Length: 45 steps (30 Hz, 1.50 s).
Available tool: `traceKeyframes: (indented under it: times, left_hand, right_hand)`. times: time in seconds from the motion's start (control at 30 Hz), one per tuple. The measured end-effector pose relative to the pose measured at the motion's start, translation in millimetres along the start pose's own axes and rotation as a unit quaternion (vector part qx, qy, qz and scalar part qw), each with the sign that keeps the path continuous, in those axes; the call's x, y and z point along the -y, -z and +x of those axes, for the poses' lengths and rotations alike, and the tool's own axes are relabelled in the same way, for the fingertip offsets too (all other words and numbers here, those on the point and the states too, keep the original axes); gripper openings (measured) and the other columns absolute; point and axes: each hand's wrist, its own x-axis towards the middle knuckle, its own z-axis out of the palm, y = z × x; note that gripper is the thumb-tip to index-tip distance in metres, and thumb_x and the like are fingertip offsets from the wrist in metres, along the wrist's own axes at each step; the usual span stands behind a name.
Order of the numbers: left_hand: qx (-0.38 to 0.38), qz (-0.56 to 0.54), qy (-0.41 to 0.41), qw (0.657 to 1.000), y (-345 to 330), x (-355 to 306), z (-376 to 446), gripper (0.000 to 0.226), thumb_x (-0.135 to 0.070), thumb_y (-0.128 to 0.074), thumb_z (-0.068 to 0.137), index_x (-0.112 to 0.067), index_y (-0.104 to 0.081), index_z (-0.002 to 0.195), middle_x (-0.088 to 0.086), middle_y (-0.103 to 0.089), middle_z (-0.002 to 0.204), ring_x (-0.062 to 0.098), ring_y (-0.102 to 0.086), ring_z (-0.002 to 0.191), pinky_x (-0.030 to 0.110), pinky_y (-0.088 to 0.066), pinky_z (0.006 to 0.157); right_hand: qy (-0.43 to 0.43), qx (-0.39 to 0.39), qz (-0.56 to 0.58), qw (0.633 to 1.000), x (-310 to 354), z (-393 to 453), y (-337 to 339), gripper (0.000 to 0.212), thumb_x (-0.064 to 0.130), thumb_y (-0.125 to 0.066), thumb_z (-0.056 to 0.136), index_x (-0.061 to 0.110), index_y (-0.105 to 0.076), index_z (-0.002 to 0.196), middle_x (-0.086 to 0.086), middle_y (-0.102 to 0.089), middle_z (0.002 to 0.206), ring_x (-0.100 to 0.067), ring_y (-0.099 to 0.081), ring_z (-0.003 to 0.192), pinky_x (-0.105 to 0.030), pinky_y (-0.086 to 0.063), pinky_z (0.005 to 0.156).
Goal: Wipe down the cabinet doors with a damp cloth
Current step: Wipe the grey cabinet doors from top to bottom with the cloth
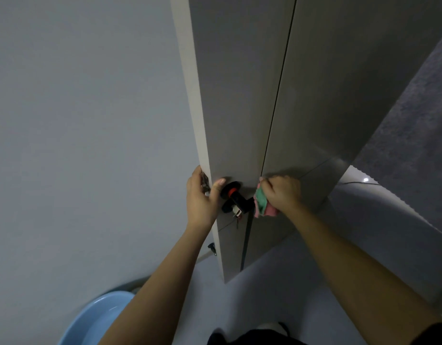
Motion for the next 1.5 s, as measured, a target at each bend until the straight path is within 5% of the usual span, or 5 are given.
traceKeyframes:
  times: [0.33,0.8,1.0,1.3,1.5]
  left_hand:
    - [0.006,-0.001,0.008,1.000,-3.1,-3.2,-4.5,0.042,-0.057,-0.055,0.080,-0.041,-0.048,0.117,-0.005,-0.058,0.113,0.022,-0.054,0.107,0.036,-0.049,0.090]
    - [0.003,0.000,0.001,1.000,-9.3,2.6,-11.8,0.055,-0.056,-0.057,0.082,-0.025,-0.050,0.126,-0.003,-0.060,0.113,0.022,-0.055,0.108,0.044,-0.051,0.090]
    - [0.018,-0.001,0.004,1.000,-7.3,-4.1,-13.2,0.052,-0.054,-0.057,0.080,-0.023,-0.052,0.123,-0.003,-0.058,0.108,0.021,-0.055,0.104,0.035,-0.051,0.089]
    - [0.012,0.003,0.015,1.000,-8.4,2.3,-9.8,0.060,-0.060,-0.056,0.079,-0.018,-0.051,0.121,0.007,-0.059,0.106,0.028,-0.055,0.099,0.050,-0.051,0.086]
    - [0.009,0.008,0.021,1.000,-9.7,0.0,-12.2,0.055,-0.060,-0.055,0.079,-0.017,-0.052,0.114,0.010,-0.057,0.098,0.031,-0.053,0.093,0.052,-0.049,0.083]
  right_hand:
    - [-0.344,-0.096,0.343,0.869,23.7,-6.1,5.1,0.046,0.024,-0.045,0.101,0.004,-0.046,0.060,-0.010,-0.048,0.057,-0.021,-0.045,0.052,-0.022,-0.031,0.042]
    - [-0.246,0.005,0.210,0.946,9.3,-17.8,17.3,0.043,0.033,-0.047,0.100,0.008,-0.047,0.065,-0.016,-0.051,0.066,-0.032,-0.049,0.065,-0.028,-0.025,0.045]
    - [-0.397,-0.103,0.363,0.837,-7.6,-10.7,16.6,0.048,0.034,-0.040,0.102,0.004,-0.055,0.068,-0.009,-0.053,0.063,-0.025,-0.051,0.060,-0.027,-0.036,0.051]
    - [-0.402,-0.174,0.449,0.778,42.1,-61.4,-6.0,0.035,0.032,-0.031,0.104,0.009,-0.057,0.097,-0.008,-0.058,0.084,-0.023,-0.055,0.076,-0.035,-0.048,0.071]
    - [-0.359,-0.232,0.480,0.766,85.3,-70.1,-24.2,0.022,0.018,-0.040,0.102,-0.001,-0.050,0.110,-0.009,-0.061,0.094,-0.017,-0.059,0.077,-0.007,-0.044,0.058]
